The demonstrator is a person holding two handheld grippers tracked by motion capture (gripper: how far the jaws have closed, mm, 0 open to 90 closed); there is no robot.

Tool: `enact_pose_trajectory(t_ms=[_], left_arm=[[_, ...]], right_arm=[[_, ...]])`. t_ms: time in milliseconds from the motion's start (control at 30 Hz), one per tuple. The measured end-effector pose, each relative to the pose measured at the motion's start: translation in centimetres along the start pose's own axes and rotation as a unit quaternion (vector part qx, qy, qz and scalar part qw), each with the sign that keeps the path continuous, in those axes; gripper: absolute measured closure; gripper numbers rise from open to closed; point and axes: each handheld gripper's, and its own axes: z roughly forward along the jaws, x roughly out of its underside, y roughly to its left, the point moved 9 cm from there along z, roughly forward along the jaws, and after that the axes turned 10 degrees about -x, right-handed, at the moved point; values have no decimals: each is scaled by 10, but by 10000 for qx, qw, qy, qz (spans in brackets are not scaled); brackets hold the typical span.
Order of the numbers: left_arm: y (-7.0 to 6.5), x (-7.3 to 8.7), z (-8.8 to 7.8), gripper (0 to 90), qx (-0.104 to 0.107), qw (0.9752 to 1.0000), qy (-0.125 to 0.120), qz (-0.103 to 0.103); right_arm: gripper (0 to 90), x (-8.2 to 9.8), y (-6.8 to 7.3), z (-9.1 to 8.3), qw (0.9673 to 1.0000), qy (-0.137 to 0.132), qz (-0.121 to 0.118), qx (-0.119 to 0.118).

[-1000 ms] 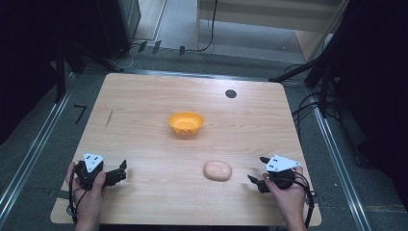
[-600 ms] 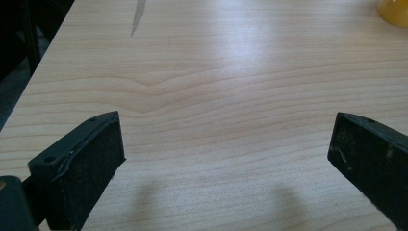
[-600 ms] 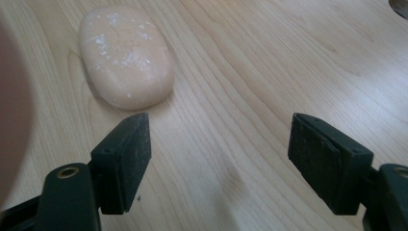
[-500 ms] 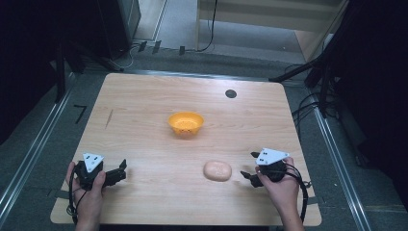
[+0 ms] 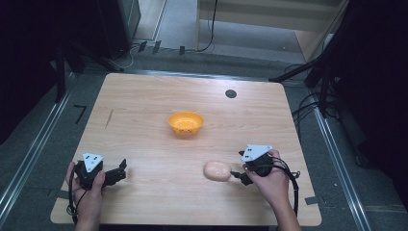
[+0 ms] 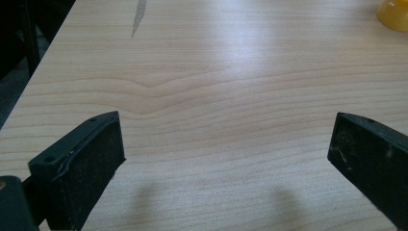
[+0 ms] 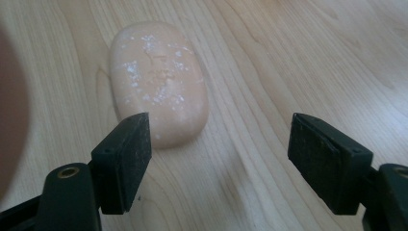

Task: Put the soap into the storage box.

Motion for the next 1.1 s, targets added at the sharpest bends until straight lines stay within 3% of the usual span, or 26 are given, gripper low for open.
enact_pose_trajectory(t_ms=[400, 1100], left_arm=[[0, 0, 0, 0, -1, 10000, 20, -8], [0, 0, 0, 0, 2, 10000, 14, -17]], right_arm=[[245, -15, 9, 21, 9978, 250, -230, -569], [257, -24, 15, 42, 9926, 702, -417, -903]])
